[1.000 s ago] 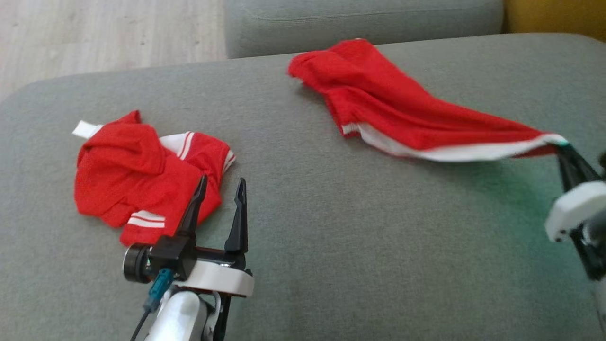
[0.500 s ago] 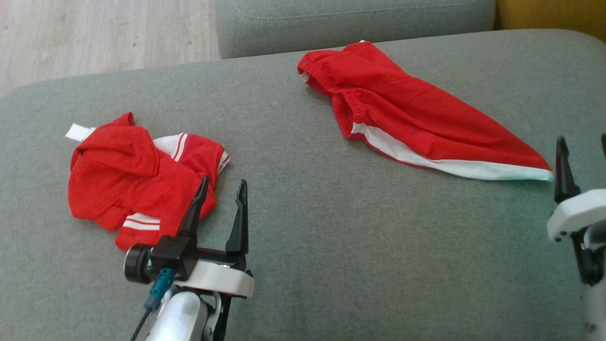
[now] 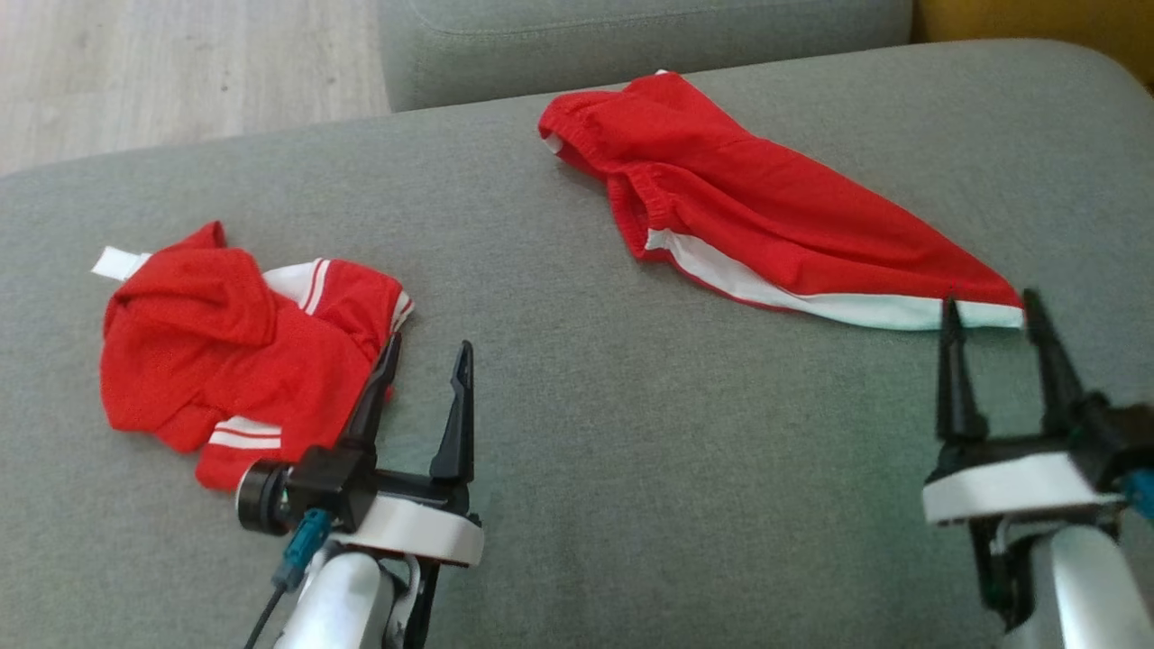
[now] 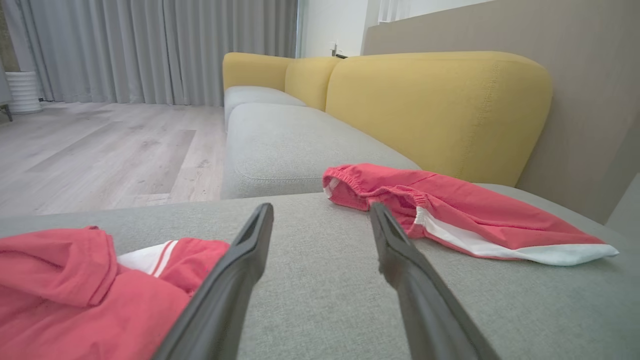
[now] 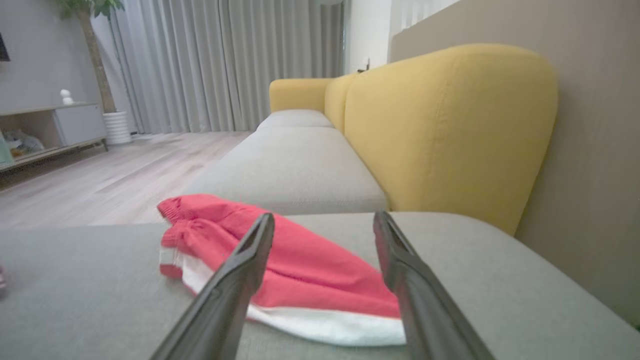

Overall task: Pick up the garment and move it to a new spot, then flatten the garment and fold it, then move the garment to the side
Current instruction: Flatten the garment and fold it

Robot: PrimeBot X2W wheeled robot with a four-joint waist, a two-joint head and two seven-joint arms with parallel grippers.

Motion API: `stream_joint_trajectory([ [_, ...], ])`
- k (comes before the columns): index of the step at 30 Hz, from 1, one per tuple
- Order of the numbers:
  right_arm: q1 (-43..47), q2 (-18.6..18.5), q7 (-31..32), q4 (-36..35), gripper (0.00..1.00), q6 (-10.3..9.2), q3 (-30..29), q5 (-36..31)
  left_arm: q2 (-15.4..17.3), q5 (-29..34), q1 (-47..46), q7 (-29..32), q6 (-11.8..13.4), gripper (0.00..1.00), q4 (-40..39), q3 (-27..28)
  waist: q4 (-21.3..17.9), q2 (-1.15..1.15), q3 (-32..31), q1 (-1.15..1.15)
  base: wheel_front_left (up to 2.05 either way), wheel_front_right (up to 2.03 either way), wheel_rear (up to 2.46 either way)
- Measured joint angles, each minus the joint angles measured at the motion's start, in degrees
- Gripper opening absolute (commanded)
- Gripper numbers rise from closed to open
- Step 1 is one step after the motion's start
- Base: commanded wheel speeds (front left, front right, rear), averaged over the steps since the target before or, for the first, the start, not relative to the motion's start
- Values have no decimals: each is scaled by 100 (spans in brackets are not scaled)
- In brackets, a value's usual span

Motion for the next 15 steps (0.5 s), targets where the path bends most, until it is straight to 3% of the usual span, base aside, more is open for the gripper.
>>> stream_joint_trajectory([
  [8, 54, 1, -149, 166, 100, 0, 310, 324, -5, 59, -154, 0, -60, 100, 1, -7, -88, 0, 151, 0, 0, 0, 0],
  [15, -338, 0, -70, 461, 100, 0, 714, 212, -4, 54, -162, 0, -60, 100, 25, -124, 190, 0, 209, 0, 0, 0, 0],
])
